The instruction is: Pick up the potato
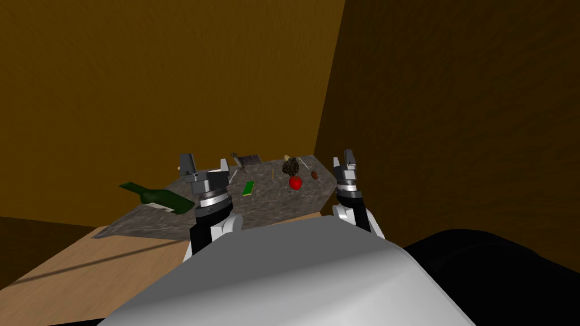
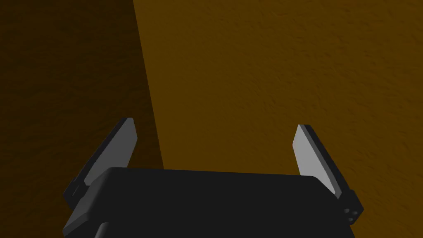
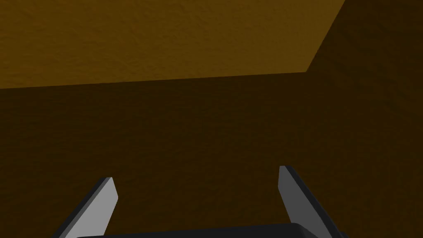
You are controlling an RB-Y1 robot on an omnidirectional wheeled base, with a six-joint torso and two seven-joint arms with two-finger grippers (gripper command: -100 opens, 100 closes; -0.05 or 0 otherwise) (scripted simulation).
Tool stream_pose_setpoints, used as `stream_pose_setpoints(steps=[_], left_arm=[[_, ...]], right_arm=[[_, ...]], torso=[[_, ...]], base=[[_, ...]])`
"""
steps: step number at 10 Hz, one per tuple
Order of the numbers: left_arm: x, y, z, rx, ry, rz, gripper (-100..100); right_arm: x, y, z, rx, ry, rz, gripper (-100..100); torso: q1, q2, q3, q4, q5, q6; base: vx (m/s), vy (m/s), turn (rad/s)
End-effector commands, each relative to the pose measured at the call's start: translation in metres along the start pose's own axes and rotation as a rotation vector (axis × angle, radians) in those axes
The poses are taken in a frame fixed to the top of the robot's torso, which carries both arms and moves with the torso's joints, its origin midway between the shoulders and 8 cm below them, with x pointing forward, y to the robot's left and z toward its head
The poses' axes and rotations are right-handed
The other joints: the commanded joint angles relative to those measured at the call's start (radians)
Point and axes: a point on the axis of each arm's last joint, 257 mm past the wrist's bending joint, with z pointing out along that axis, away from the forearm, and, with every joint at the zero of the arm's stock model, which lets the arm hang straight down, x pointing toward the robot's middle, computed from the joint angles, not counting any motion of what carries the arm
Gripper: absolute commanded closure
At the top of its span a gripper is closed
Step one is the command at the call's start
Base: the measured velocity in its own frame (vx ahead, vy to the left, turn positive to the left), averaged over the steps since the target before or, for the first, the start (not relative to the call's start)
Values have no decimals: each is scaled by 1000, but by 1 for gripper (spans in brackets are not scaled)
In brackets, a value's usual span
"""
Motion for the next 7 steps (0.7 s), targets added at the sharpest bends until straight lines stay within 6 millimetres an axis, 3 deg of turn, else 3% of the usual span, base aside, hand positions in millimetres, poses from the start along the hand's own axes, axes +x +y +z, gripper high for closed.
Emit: stream_pose_setpoints(steps=[1,6,7], left_arm=[[0,0,0,0,0,0,0],[0,0,0,0,0,0,0],[0,0,0,0,0,0,0]], right_arm=[[2,-7,1,21,18,25,-100],[7,-51,2,149,61,160,-100],[7,-53,2,153,60,172,-100]], torso=[[0,0,0,0,0,0],[3,3,2,1,1,0],[2,3,2,1,1,0]], base=[[-8,19,15],[-40,42,10],[-45,12,4]])
